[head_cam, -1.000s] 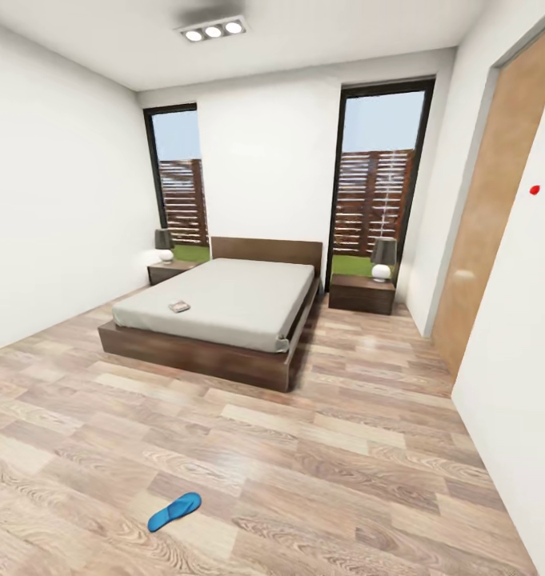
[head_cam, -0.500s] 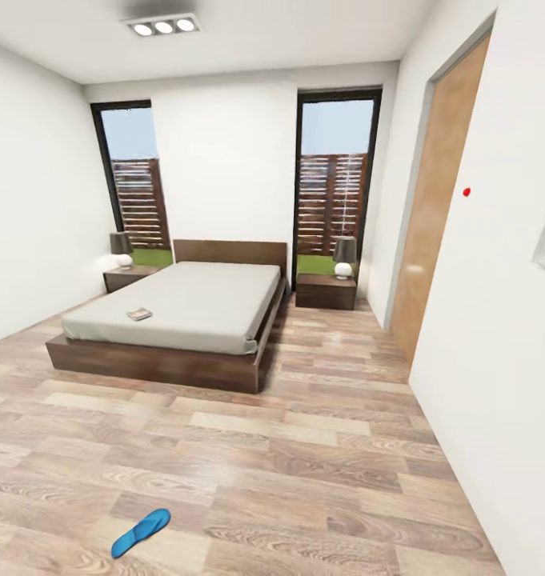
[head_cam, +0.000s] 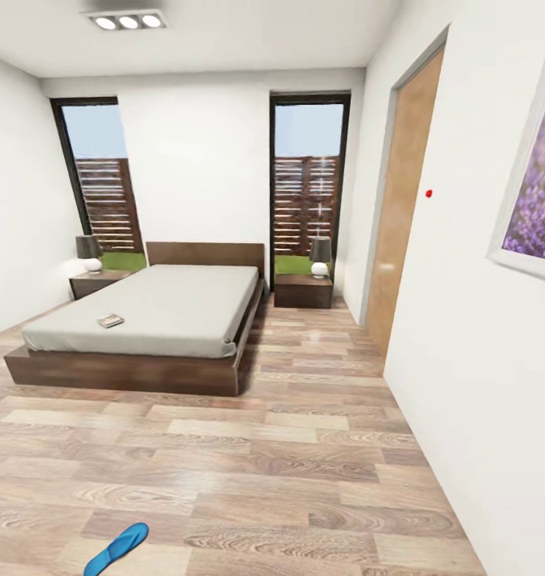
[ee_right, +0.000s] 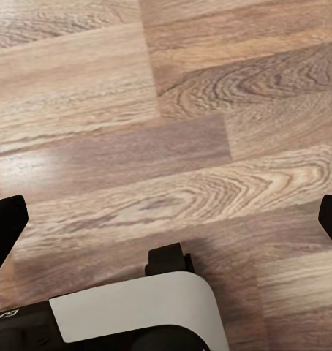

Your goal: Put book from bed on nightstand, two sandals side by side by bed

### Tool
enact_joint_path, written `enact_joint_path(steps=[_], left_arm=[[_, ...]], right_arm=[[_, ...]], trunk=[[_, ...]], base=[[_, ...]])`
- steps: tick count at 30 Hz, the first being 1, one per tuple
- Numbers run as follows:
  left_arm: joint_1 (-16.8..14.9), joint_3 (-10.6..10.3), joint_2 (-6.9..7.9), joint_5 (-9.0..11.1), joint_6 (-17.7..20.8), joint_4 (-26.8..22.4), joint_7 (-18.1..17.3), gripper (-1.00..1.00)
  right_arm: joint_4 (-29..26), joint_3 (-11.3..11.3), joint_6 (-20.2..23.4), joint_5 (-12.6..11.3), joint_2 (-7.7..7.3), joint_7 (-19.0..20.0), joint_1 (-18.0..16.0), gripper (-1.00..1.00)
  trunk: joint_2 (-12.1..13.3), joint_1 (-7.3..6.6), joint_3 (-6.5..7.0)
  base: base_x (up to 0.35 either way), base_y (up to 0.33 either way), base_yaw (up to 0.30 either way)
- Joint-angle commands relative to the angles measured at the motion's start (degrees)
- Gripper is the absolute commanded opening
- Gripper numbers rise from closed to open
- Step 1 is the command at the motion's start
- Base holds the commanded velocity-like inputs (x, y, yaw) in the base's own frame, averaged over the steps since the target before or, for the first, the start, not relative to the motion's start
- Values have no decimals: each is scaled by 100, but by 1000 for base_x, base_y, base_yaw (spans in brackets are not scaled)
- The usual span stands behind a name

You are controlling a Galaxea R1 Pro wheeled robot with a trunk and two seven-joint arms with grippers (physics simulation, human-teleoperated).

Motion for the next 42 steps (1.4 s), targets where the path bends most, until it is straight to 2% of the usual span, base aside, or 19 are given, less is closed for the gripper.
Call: enact_joint_path(steps=[1, 10, 28, 42], left_arm=[[-5, 13, -3, 0, -14, 1, -1, 100], [-2, 13, -3, 0, -14, 1, -1, 100], [-5, 9, -3, 0, -14, 1, -1, 100], [-6, 6, -3, 0, -14, 1, -1, 100]], right_arm=[[0, -17, -8, -6, 1, 10, -4, 100], [4, -20, -5, 4, 8, 10, -4, 100], [4, -11, -8, 2, 20, 8, -4, 100], [4, -14, -12, -21, 24, 8, -4, 100]], trunk=[[-3, 0, -6], [-3, 0, -5], [-3, 0, -7], [-3, 0, -114]], base=[[0, 0, -41], [0, 0, -29], [0, 0, -117], [0, 0, -2]])
